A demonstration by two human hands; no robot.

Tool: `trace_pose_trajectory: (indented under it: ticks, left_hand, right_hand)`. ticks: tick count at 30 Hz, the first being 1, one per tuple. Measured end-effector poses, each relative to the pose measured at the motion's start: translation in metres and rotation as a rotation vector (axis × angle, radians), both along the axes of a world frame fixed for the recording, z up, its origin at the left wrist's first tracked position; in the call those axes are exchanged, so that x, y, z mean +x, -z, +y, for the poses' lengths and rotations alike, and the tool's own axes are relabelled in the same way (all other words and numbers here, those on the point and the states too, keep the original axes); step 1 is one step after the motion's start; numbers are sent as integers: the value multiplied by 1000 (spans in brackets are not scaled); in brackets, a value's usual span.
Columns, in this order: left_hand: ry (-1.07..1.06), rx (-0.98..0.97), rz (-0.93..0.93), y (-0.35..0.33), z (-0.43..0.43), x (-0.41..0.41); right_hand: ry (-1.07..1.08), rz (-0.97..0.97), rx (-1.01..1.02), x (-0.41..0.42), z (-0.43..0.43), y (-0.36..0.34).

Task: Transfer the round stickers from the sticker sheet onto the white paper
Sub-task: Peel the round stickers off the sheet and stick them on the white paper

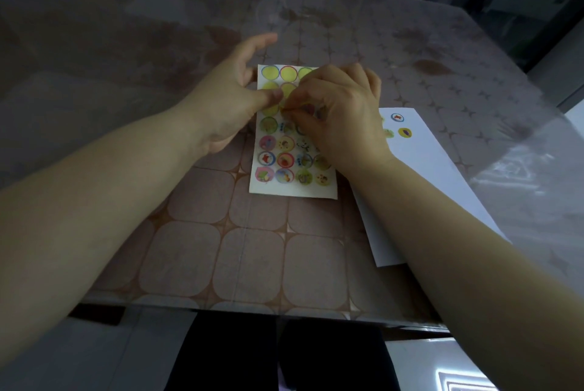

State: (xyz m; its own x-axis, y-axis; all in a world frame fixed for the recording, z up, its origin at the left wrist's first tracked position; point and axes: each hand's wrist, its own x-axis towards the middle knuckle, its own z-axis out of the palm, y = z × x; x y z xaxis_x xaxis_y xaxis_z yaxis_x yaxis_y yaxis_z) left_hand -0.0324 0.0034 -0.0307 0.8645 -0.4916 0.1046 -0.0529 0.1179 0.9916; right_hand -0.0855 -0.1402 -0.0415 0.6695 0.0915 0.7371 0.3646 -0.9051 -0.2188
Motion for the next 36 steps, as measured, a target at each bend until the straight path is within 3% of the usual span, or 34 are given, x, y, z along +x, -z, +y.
trace_pose_trajectory:
  ticks: [6,9,11,14,19,21,29,36]
  left_hand:
    - [109,120,-143,-3,5,-2]
    - [117,211,-179,-3,6,-2]
    - [95,246,-176,-2,5,-2]
    - [55,259,-177,0,5,-1]
    - [-88,221,-169,3,5,3]
    - [-99,192,-132,4,3,4]
    - [38,138,-17,3,-1,2]
    - [73,143,-4,4,-4,0]
  right_hand:
    - [-14,281,264,-2,-8,-7]
    - [-85,476,637,-6,-9,-18]
    - [-83,529,775,-9,-10,-26]
    - [-67,540,772,-12,-33,-43]
    - [113,979,338,-27,-90,-62]
    - [198,1068,347,-37,-96,-54]
    - [240,979,579,-44,-94,-29]
    - [255,923,559,-46,-87,-30]
